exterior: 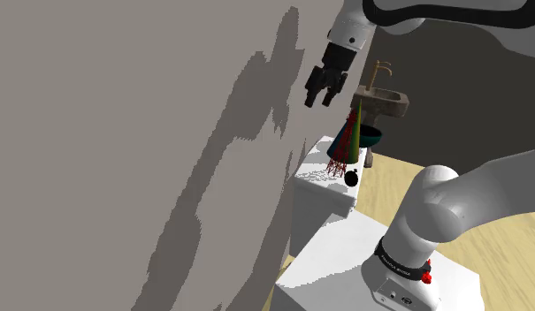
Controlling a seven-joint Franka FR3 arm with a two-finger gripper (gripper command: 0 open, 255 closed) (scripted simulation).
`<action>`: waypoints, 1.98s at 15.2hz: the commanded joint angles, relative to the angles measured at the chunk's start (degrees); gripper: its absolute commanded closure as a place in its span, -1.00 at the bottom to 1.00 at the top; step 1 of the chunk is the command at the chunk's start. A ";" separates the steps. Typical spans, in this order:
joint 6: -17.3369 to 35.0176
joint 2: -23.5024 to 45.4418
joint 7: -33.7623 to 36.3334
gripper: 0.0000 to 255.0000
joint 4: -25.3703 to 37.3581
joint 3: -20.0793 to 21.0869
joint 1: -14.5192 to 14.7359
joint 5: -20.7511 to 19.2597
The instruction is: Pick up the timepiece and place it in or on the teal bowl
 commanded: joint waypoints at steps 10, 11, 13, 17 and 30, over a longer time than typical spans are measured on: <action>7.60 -2.75 -3.30 -1.00 -12.48 -7.61 -5.74 -3.64; 8.49 -2.84 -3.70 -1.00 -13.69 -8.52 -6.47 -4.13; 10.32 -2.85 -4.54 -1.00 -16.01 -10.37 -7.99 -5.13; 14.20 -2.17 -6.35 -1.00 -20.19 -14.26 -11.19 -7.29; 28.45 6.60 -12.64 -1.00 -28.59 -27.10 -19.90 -13.50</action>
